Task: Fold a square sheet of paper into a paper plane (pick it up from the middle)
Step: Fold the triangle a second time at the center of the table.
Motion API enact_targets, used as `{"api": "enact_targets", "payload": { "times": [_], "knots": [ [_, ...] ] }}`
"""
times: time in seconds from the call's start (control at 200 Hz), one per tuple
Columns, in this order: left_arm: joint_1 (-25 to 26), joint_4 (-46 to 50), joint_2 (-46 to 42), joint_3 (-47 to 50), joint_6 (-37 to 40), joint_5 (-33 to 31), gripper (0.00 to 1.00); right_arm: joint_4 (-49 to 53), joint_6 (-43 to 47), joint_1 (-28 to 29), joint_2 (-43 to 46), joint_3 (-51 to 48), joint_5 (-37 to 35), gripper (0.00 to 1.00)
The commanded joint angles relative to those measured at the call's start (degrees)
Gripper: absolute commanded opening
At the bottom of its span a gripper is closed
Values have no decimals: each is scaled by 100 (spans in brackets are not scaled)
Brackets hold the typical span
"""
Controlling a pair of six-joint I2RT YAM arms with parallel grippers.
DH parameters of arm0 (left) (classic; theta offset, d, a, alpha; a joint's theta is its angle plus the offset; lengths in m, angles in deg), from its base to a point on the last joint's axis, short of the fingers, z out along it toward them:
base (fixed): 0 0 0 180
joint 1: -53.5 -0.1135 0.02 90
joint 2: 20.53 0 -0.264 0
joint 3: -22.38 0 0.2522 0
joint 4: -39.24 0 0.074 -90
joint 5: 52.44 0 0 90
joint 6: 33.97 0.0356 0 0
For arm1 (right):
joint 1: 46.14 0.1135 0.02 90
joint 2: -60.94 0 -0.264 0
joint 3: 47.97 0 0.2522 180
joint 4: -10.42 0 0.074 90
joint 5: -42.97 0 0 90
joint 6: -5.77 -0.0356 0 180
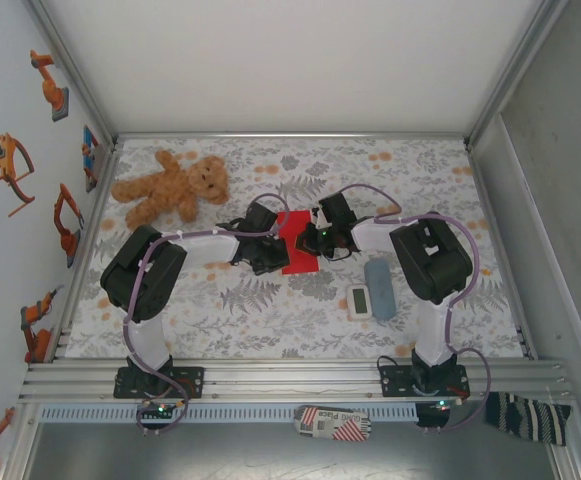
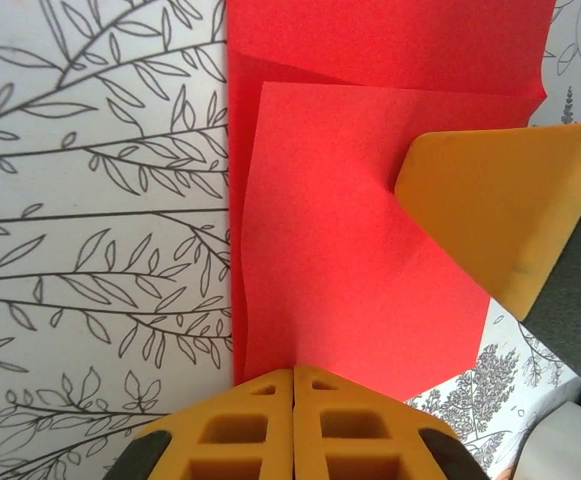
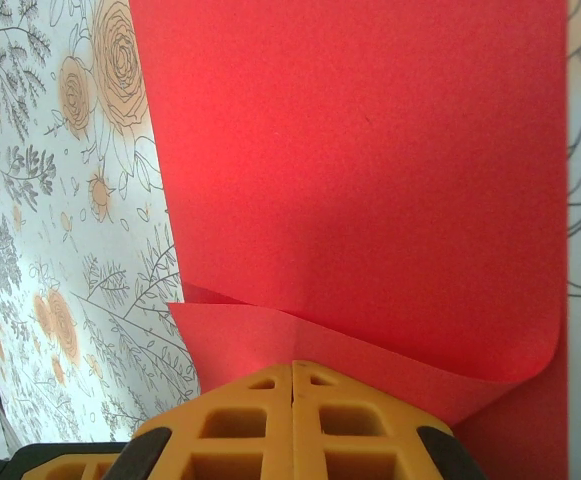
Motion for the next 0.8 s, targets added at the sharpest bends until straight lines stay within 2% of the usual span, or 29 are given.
{"api": "enact_targets", "payload": {
  "times": [0.0, 0.195, 0.436, 0.796],
  "knots": [
    [29, 208, 31, 149, -41, -91, 7, 421, 15, -45, -306, -67, -355, 0],
    [28, 176, 77, 463, -120, -217, 2, 435, 191, -53, -84, 131, -154, 0],
    [19, 65, 66, 625, -102, -246, 0, 771, 1005, -53, 626, 354, 110, 0],
    [21, -69, 41, 727, -186, -243, 0, 483, 1395, -42, 526, -4, 685, 0]
  ]
}}
